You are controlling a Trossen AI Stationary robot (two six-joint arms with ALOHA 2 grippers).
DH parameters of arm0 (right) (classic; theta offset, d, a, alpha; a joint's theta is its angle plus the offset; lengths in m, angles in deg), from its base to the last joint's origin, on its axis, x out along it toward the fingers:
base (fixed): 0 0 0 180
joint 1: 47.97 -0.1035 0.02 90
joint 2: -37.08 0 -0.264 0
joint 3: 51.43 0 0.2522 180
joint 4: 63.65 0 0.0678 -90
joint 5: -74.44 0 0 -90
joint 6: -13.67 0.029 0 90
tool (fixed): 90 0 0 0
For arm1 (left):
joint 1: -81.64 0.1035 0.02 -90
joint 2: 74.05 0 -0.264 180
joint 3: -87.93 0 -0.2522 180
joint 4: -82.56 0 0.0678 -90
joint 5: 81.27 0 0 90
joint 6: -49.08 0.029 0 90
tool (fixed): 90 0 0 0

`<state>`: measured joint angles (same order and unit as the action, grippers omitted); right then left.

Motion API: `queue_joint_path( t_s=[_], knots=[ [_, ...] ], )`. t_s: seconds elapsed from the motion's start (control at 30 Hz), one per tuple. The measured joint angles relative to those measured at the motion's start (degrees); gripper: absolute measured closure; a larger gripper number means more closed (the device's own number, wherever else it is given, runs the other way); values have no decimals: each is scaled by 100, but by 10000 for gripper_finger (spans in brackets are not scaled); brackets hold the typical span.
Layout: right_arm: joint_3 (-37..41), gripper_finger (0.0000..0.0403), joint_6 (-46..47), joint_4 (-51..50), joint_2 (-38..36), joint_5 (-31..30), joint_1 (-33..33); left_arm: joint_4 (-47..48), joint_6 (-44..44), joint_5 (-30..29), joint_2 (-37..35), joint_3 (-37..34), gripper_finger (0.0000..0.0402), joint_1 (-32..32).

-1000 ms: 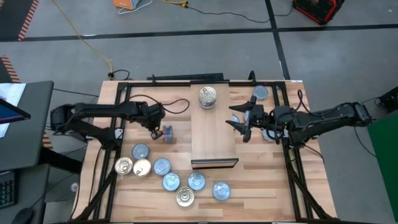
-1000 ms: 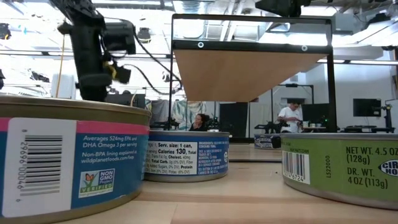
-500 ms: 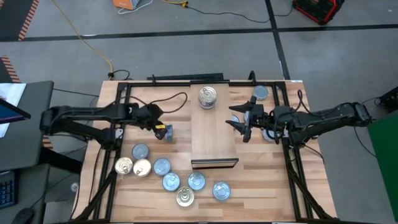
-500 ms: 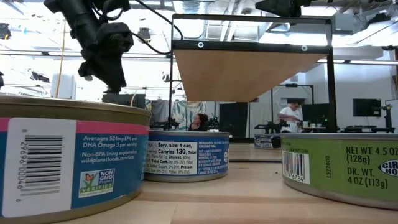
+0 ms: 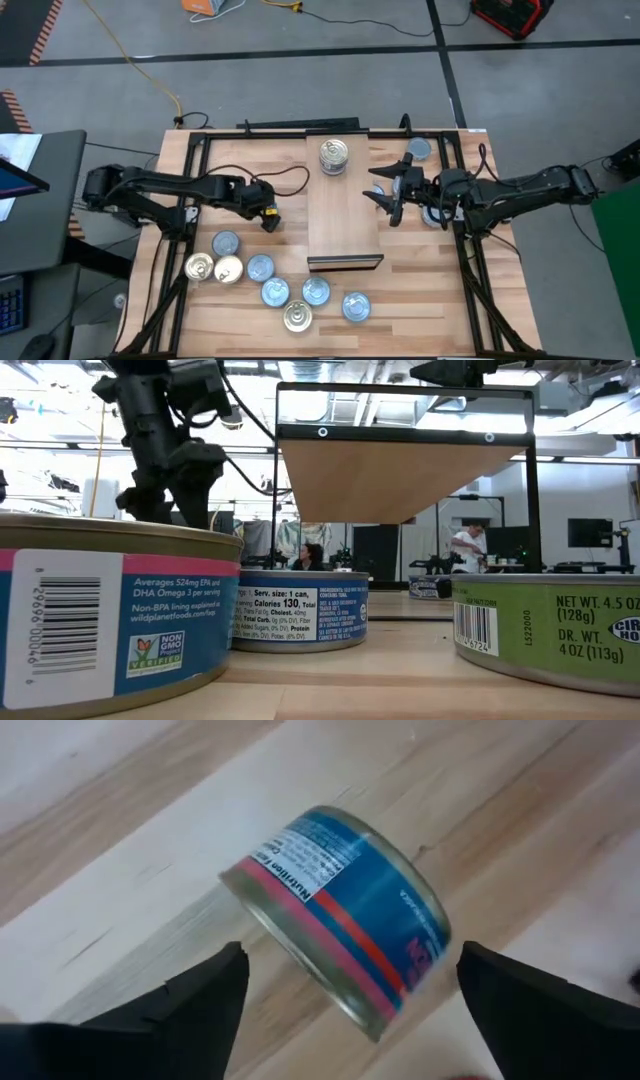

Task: Stack canned seafood by type on shelf
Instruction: Stack the blue and pink tuna can on the shelf on top of the other blue and pink tuna can

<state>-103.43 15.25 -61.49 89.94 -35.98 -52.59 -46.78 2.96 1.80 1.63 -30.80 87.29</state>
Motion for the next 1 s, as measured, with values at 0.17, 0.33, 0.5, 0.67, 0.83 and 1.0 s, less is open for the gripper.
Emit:
queue_joint_path(
  t_s=[0.17, 0.33, 0.5, 0.67, 0.83, 1.0],
  knots=[
    [0, 85, 0, 0, 0, 0, 32, -185, 129, -90, 255, 0, 53, 4],
    [0, 85, -10, 1, 0, 0, 30, -102, 255, -339, 323, 2, 53, 4],
    [0, 85, -13, 0, 0, 0, 28, 194, 512, -734, 306, 2, 62, 7],
    [0, 85, -11, 0, 0, 0, 28, 473, 912, -1283, 306, 2, 94, 18],
    [0, 85, -10, 2, 0, 0, 28, 315, 1981, -1487, 306, 2, 137, 72],
    [0, 85, -11, 2, 0, 0, 28, 53, 2896, -1418, 304, 2, 187, 72]
  ],
)
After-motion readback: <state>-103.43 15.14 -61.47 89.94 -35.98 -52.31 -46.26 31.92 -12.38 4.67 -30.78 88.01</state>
